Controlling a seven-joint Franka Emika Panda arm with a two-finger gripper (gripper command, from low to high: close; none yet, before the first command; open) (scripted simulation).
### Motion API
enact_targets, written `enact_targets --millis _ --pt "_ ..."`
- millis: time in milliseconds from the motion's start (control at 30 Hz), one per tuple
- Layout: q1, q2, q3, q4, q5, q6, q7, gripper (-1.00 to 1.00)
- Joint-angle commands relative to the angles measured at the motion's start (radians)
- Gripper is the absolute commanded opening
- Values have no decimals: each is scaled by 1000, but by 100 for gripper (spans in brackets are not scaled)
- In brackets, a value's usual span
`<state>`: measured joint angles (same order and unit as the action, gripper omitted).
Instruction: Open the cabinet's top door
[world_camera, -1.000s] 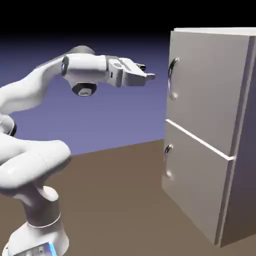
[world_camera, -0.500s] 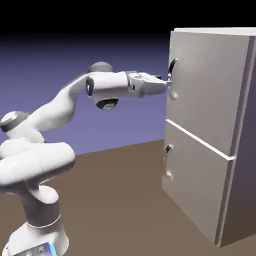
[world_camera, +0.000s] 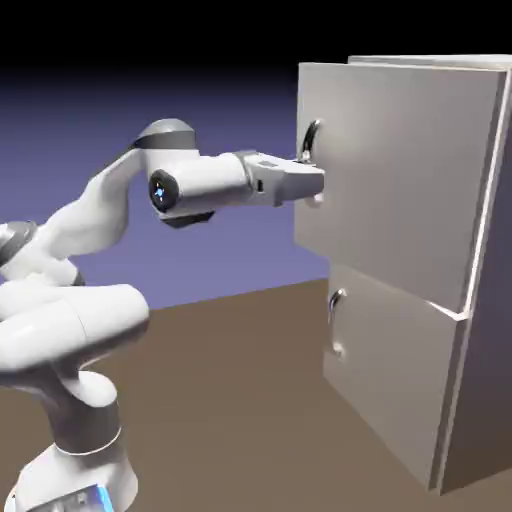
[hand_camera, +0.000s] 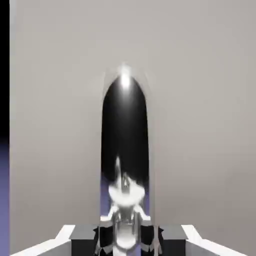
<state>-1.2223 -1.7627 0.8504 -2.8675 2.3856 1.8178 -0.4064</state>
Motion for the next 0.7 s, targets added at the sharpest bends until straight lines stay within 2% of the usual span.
enact_targets --millis 0,133,500,667 --pt "-8 0 -22 -17 -10 -43 -10 -100" --pt "-64 2 -105 -72 -42 -216 -43 -100" --pt "-276 204 -359 -113 -256 -695 -235 -100" --pt "-386 382 -443 -66 -414 -903 -378 -100"
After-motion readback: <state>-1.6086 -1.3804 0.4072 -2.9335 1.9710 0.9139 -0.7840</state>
